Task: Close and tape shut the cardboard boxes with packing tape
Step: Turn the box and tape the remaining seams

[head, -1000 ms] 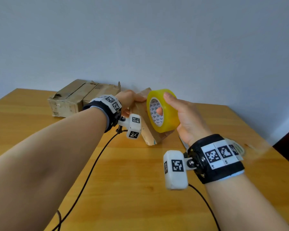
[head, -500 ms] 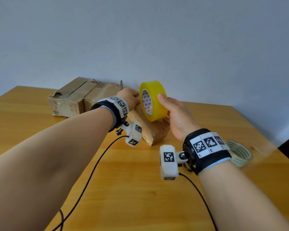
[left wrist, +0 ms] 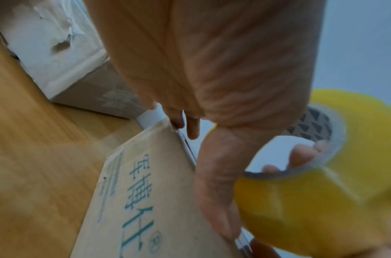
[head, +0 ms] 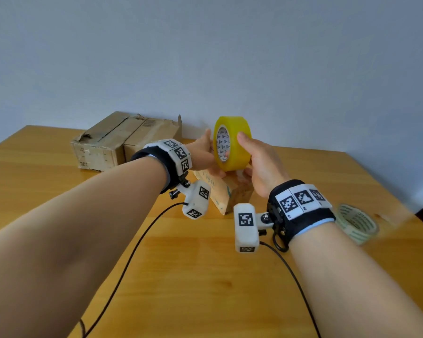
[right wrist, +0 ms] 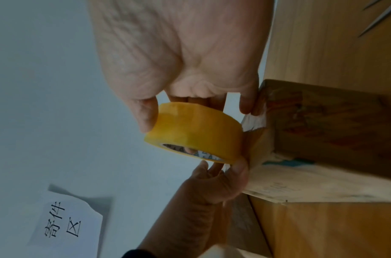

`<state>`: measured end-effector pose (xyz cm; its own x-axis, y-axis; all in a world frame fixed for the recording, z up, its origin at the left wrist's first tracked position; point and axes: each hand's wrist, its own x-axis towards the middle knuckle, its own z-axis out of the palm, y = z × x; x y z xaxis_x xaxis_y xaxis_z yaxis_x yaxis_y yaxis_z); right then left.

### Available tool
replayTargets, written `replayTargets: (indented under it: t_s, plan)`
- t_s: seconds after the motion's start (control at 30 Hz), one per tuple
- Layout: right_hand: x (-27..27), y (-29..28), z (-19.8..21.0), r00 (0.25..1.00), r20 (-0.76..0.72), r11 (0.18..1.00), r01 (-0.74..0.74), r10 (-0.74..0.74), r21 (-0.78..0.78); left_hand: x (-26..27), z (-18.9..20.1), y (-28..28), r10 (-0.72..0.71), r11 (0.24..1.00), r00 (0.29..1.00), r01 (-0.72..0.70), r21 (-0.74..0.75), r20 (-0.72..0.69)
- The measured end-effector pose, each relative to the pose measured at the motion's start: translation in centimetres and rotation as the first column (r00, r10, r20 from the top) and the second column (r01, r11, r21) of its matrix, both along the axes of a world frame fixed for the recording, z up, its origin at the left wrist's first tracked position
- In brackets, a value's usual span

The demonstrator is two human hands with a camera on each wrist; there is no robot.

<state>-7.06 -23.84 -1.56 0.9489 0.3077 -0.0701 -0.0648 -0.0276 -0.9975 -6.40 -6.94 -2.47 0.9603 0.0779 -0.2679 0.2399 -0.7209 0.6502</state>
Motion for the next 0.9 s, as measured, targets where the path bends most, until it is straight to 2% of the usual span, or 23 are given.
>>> replayTargets:
  t_s: [0.13, 0.3, 0.43, 0.57, 0.7, 0.83, 0.9]
  plan:
    - [-0.6, -0.5, 1.2, 0.995, -0.021, 0.995, 0.097, -0.096, 0.038, -0.7, 1.2, -0.8, 0.011, 0.985, 0.999, -0.005, 0.175, -0.033]
    - [-2.2, -1.9, 1.9, 0.988, 0.04, 0.988, 0.151, -0.152, 0.019, -1.2, 1.8, -1.6, -0.059, 0.926, 0.993, 0.091, 0.365, -0.099]
    - [-3.5, -3.6, 2.5, 0.985, 0.005, 0.984, 0.175, -0.175, -0.027, -1.9, 2.2, -1.8, -0.097, 0.93, 0.991, 0.125, 0.346, -0.097]
    - [-4.9, -4.5, 3.1, 0.99, 0.026, 0.985, 0.139, -0.137, -0.103, -3.1, 3.1, -2.3, -0.117, 0.933, 0.992, 0.127, 0.337, -0.049]
    - [-5.9, -5.0, 3.1, 0.996, -0.003, 0.979, 0.088, -0.09, -0.184, -3.5, 3.2, -2.4, -0.087, 0.956, 0.994, 0.101, 0.275, -0.064]
    - [-6.6, -4.9, 3.5, 0.996, -0.002, 0.965, 0.09, -0.094, -0.245, -3.7, 3.4, -2.8, -0.093, 0.951, 0.993, 0.111, 0.29, -0.075]
    - [-6.7, -4.8, 3.6, 0.994, -0.012, 0.961, 0.098, -0.104, -0.259, -3.7, 3.5, -3.1, -0.134, 0.925, 0.987, 0.155, 0.347, -0.083]
